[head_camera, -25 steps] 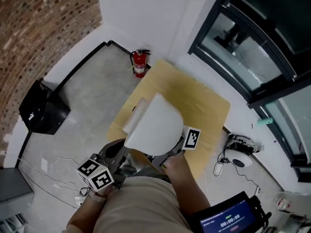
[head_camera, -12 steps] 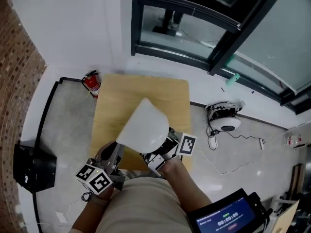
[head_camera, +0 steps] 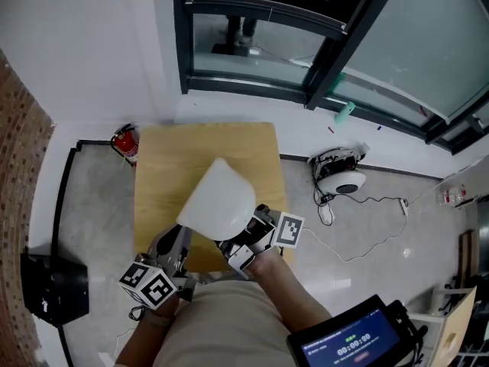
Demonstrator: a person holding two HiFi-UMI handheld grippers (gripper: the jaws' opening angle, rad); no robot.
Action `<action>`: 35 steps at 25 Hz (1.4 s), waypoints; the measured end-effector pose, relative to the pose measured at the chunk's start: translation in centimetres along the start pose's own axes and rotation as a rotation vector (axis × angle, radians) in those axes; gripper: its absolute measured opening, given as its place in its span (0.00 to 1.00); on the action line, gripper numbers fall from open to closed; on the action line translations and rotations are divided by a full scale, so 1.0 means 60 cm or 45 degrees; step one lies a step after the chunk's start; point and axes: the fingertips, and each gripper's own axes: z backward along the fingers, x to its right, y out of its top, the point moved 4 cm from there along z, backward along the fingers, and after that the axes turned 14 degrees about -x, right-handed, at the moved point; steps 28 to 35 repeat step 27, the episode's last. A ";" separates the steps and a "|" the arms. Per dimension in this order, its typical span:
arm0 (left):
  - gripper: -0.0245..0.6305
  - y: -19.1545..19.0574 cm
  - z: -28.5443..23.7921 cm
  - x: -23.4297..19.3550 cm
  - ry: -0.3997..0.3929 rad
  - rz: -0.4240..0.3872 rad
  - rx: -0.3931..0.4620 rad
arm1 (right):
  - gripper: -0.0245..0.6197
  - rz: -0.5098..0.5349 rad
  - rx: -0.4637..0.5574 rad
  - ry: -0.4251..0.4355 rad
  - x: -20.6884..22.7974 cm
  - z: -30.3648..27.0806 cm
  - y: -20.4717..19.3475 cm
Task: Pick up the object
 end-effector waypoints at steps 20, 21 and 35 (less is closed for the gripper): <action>0.02 -0.017 0.007 0.000 0.043 0.031 0.008 | 0.44 -0.042 0.001 0.038 -0.005 0.003 -0.004; 0.02 -0.019 0.007 0.000 0.045 0.035 0.007 | 0.44 -0.048 0.002 0.040 -0.004 0.004 -0.004; 0.02 -0.022 0.005 -0.001 0.062 0.041 0.000 | 0.44 -0.060 -0.002 0.037 0.002 0.009 -0.004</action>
